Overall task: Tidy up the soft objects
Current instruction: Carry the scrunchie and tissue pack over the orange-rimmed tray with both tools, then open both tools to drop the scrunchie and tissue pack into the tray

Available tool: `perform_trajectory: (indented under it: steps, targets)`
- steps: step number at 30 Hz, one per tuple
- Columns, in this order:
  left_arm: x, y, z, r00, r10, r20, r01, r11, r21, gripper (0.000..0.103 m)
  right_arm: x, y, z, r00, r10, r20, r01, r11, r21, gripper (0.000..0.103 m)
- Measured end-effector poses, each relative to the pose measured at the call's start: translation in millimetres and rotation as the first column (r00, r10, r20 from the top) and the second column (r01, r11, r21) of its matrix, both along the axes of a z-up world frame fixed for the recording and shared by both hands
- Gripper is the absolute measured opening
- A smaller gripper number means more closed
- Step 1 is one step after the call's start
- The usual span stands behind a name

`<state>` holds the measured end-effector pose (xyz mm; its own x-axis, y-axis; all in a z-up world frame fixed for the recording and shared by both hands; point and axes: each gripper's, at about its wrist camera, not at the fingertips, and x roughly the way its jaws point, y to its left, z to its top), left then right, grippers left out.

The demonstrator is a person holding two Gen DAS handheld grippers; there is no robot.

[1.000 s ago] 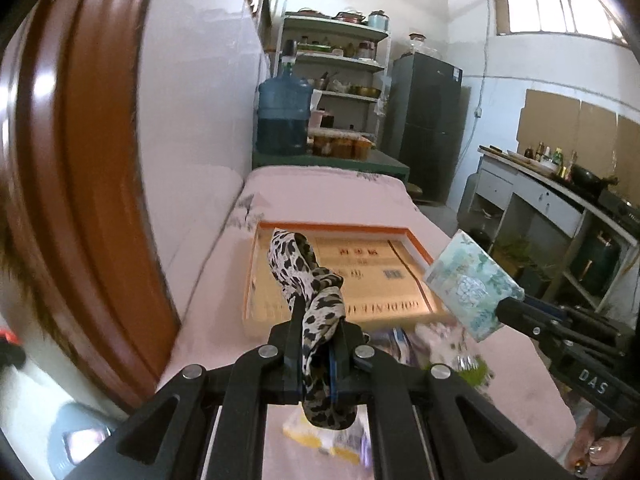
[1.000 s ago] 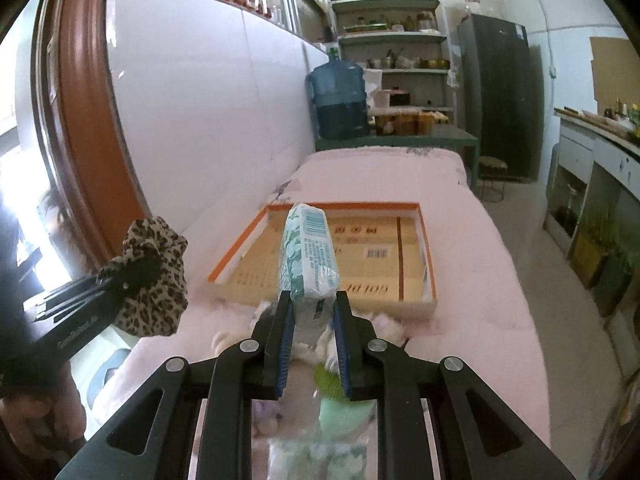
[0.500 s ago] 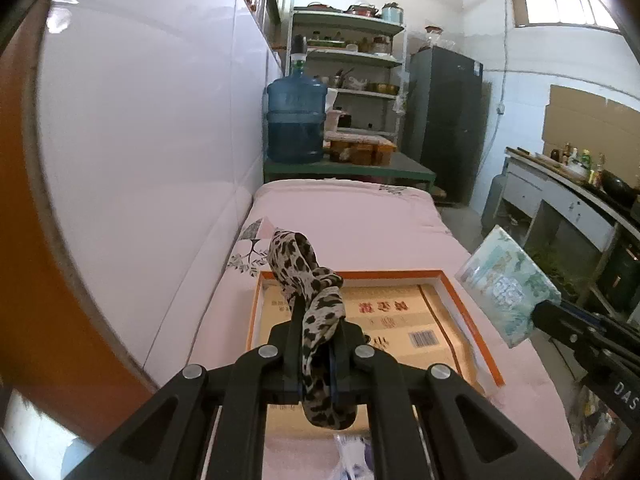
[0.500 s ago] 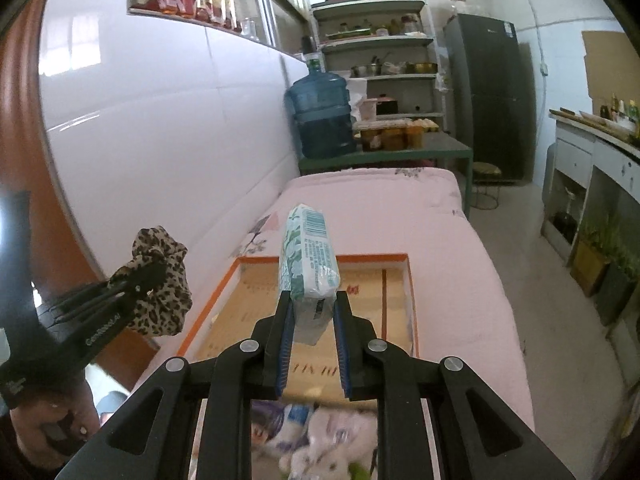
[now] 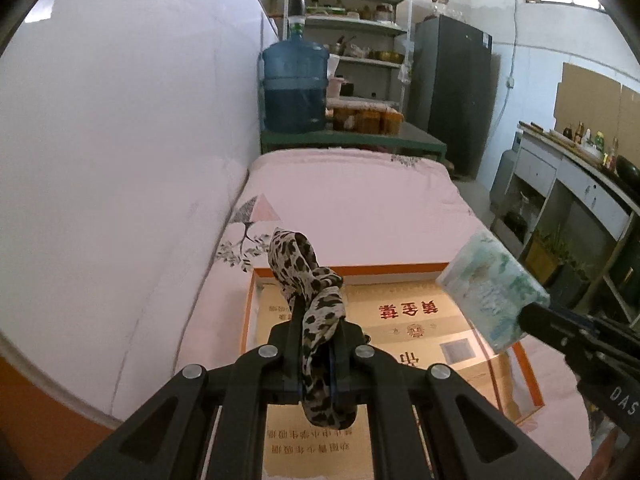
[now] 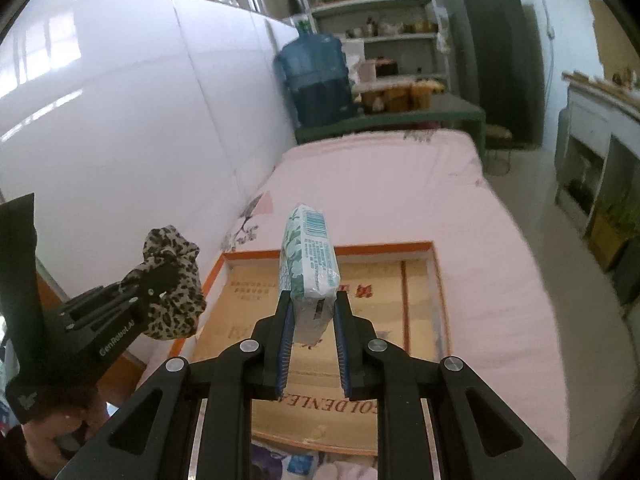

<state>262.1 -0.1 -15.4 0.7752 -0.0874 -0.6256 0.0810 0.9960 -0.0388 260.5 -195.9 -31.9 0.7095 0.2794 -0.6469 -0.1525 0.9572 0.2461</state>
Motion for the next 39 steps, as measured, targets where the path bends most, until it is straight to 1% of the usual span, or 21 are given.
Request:
perform_trajectory:
  steps: [8, 12, 16, 22, 27, 31, 33, 34, 36, 37, 38, 39]
  targets:
    - [26.9, -1.4, -37.9, 0.995, -0.022, -0.096, 0.019, 0.999, -0.034, 0.008, 25.0, 6.6, -42.6, 0.995, 0.008, -0.103, -0.007, 1.0, 0.011, 0.02]
    - [35.2, -1.1, -56.4, 0.991, -0.026, -0.131, 0.02, 0.999, -0.043, 0.008, 31.4, 8.2, -56.1, 0.991, 0.01, -0.133, -0.009, 1.0, 0.011, 0.02]
    - [39.2, -1.5, -68.7, 0.988, -0.029, -0.149, 0.022, 0.999, -0.046, 0.008, 33.9, 9.3, -63.7, 0.989, 0.006, -0.15, -0.008, 1.0, -0.007, 0.02]
    - [40.3, -2.6, -77.3, 0.986, -0.035, -0.161, 0.027, 0.998, -0.051, 0.008, 36.8, 11.1, -73.7, 0.983, -0.004, -0.184, -0.004, 0.999, -0.045, 0.02]
    - [41.7, -2.7, -84.4, 0.984, -0.04, -0.174, 0.031, 0.998, -0.05, 0.008, 39.8, 10.5, -79.2, 0.979, -0.009, -0.206, -0.002, 0.998, -0.056, 0.02]
    - [44.2, -0.5, -91.1, 0.981, -0.038, -0.19, 0.026, 0.997, -0.068, 0.009, 40.8, 10.6, -82.7, 0.974, -0.006, -0.225, -0.008, 0.998, -0.063, 0.022]
    - [44.5, 0.8, -92.3, 0.98, -0.048, -0.192, 0.032, 0.996, -0.087, 0.012, 40.8, 8.3, -84.9, 0.972, -0.012, -0.233, 0.001, 0.999, -0.049, 0.023]
    - [44.5, 1.0, -92.2, 0.98, -0.056, -0.19, 0.038, 0.995, -0.096, 0.016, 41.0, 6.4, -85.5, 0.971, -0.016, -0.237, 0.007, 0.999, -0.039, 0.023]
    - [44.1, 1.1, -90.6, 0.981, -0.066, -0.184, 0.047, 0.993, -0.105, 0.025, 40.6, 4.2, -86.0, 0.97, -0.021, -0.243, 0.013, 0.999, -0.034, 0.028]
    - [44.1, 1.5, -90.0, 0.981, -0.069, -0.183, 0.05, 0.993, -0.109, 0.035, 40.1, 3.7, -85.7, 0.969, -0.023, -0.244, 0.015, 0.999, -0.036, 0.031]
    - [43.1, 1.0, -89.2, 0.981, -0.072, -0.182, 0.052, 0.992, -0.113, 0.048, 39.4, 3.5, -85.3, 0.969, -0.025, -0.245, 0.016, 0.999, -0.039, 0.04]
    - [42.7, 1.3, -88.2, 0.98, -0.074, -0.184, 0.053, 0.992, -0.118, 0.054, 38.6, 3.3, -84.7, 0.969, -0.025, -0.245, 0.016, 0.999, -0.041, 0.048]
